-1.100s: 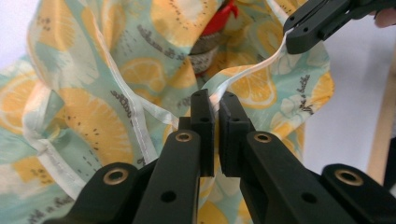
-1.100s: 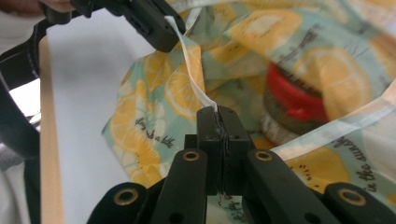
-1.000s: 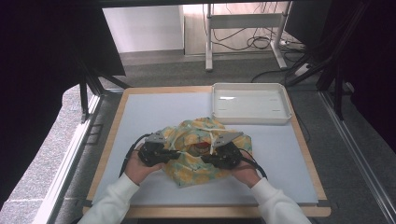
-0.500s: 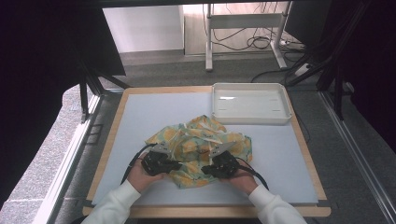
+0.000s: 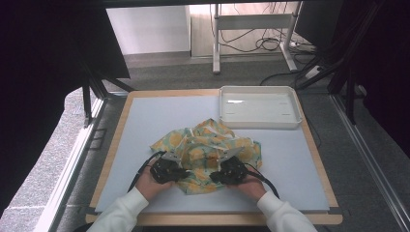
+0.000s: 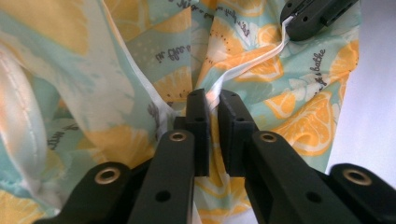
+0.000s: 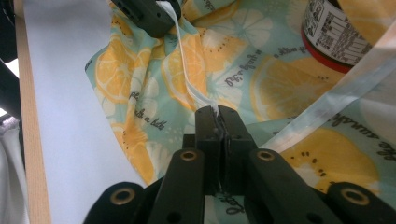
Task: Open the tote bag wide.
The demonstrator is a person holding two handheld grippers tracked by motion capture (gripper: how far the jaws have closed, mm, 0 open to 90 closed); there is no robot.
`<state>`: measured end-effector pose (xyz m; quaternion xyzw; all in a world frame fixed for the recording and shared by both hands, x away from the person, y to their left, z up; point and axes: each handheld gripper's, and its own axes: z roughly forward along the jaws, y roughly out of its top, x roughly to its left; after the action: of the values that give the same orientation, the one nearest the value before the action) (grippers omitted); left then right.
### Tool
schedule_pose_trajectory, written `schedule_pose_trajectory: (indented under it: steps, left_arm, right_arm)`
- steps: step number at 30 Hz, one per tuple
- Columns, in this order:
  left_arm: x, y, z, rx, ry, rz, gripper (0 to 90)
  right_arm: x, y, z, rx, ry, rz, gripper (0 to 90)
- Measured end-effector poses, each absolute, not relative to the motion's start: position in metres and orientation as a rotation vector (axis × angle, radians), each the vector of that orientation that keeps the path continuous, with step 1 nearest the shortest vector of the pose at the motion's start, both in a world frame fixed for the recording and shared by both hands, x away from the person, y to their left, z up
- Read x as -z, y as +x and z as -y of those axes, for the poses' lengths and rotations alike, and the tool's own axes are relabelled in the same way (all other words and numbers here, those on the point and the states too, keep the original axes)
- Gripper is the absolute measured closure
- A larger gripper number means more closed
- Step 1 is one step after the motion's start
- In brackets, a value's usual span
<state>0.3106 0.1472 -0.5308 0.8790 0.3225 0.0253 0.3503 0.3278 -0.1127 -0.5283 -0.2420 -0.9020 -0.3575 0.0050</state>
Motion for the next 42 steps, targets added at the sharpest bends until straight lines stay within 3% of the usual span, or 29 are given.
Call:
schedule_pose_trajectory:
  steps: [8, 20, 32, 42]
  left_arm:
    - [0.527, 0.307, -0.147, -0.092, 2.259, -0.829, 68.9]
    - [0.498, 0.296, -0.153, -0.167, 2.149, -0.767, 44.6]
    - [0.464, 0.293, -0.178, -0.299, 2.025, -0.783, 41.5]
    - [0.454, 0.316, -0.190, -0.327, 2.003, -0.890, 40.1]
  right_arm:
    - [0.528, 0.326, 0.112, 1.130, -0.736, 2.828, 74.1]
    - [0.506, 0.320, 0.121, 1.286, -0.761, 2.843, 48.1]
    - [0.463, 0.308, 0.155, 1.505, -0.818, 2.812, 44.1]
    - [0.440, 0.329, 0.187, 1.561, -1.018, 2.830, 42.8]
